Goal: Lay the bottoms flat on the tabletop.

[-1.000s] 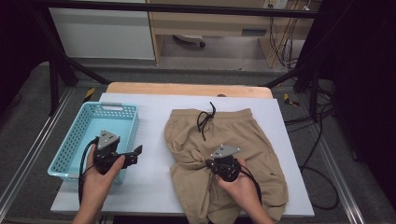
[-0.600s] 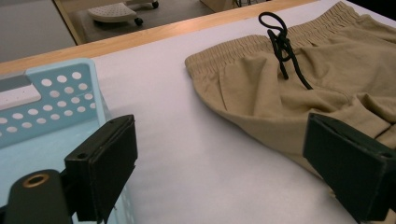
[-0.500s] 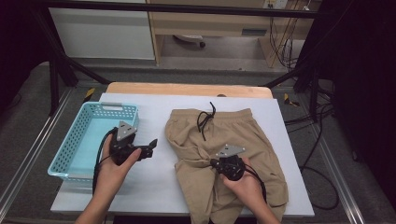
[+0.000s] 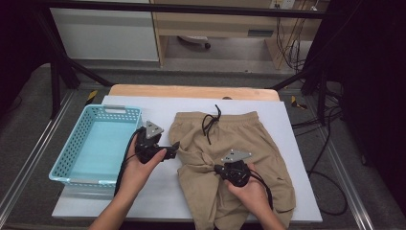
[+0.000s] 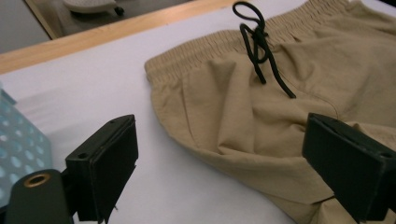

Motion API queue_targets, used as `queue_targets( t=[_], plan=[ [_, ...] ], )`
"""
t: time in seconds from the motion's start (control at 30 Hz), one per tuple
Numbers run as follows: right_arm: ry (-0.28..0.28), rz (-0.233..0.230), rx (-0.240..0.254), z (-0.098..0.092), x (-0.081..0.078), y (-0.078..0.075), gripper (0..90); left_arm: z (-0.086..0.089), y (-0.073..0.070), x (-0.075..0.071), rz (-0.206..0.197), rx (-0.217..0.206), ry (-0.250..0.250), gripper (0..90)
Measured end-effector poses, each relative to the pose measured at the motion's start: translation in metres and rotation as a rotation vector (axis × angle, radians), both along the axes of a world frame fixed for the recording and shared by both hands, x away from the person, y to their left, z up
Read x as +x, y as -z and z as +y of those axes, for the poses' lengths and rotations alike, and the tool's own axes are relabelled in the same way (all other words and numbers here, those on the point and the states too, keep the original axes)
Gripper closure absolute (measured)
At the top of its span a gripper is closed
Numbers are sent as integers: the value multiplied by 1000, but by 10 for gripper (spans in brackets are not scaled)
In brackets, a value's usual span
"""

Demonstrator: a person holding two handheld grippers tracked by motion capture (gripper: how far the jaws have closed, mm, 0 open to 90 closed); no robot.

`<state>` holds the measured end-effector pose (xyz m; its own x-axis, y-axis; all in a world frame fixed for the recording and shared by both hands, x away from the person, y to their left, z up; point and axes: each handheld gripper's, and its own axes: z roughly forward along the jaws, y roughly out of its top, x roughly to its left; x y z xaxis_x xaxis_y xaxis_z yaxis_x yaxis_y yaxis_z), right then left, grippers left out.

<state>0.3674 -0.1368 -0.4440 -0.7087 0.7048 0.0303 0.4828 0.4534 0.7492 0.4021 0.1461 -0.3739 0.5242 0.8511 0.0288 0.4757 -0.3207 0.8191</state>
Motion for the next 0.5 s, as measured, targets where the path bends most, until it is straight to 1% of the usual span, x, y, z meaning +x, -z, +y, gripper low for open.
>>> queue_targets(
  t=[0.1, 0.27, 0.3, 0.4, 0.5],
  plan=[
    [-2, 0, 3, 0, 0, 1, 886, -6, 1, 2, 0, 5, 12, 110],
    [1, 11, -1, 0, 1, 4, 881, -13, 0, 7, -5, 22, 16, 113],
    [1, 14, -3, 0, 1, 5, 879, -13, -1, 7, -2, 30, 18, 113],
    [1, 17, -3, 0, 2, 6, 874, -14, -2, 7, -7, 30, 12, 114],
    [3, 20, -3, 0, 2, 7, 871, -14, -1, 8, -4, 35, 13, 114]
  ],
)
